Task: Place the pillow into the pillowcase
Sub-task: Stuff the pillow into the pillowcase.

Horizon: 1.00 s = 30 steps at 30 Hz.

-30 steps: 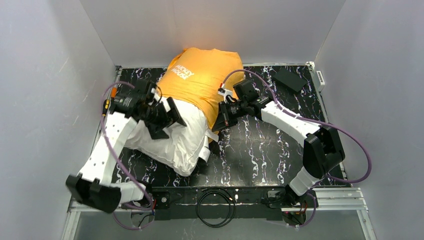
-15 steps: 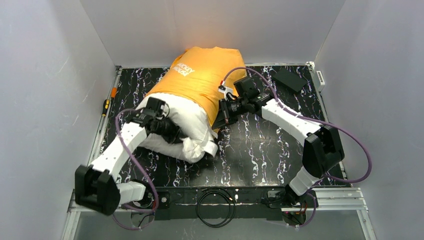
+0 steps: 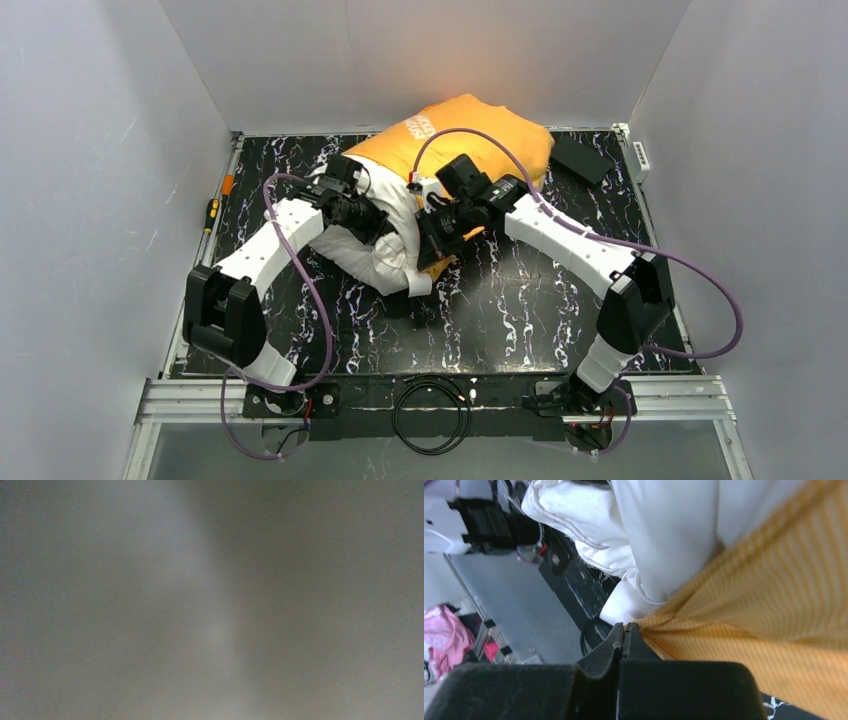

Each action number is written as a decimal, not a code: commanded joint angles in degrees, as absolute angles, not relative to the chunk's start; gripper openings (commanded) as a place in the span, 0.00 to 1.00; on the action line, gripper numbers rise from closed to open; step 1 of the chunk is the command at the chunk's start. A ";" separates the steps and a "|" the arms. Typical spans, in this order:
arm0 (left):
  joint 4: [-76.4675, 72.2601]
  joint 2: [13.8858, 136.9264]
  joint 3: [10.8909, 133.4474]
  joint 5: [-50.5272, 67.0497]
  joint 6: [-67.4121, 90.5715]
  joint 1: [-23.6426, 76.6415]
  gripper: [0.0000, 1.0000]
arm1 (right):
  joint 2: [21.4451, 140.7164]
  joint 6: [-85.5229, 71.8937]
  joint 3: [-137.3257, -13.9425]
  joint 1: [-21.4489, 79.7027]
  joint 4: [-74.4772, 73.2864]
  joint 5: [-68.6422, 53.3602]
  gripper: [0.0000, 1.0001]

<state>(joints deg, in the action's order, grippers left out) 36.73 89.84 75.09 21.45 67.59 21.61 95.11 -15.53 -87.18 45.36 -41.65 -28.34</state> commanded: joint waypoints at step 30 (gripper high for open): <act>16.70 79.45 54.76 27.31 70.65 24.28 0.00 | 96.70 -21.18 -111.03 44.85 -62.51 -2.51 0.77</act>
<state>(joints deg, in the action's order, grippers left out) 16.69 81.65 55.72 24.47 69.41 24.27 93.03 -20.43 -109.45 44.71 -61.60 -9.80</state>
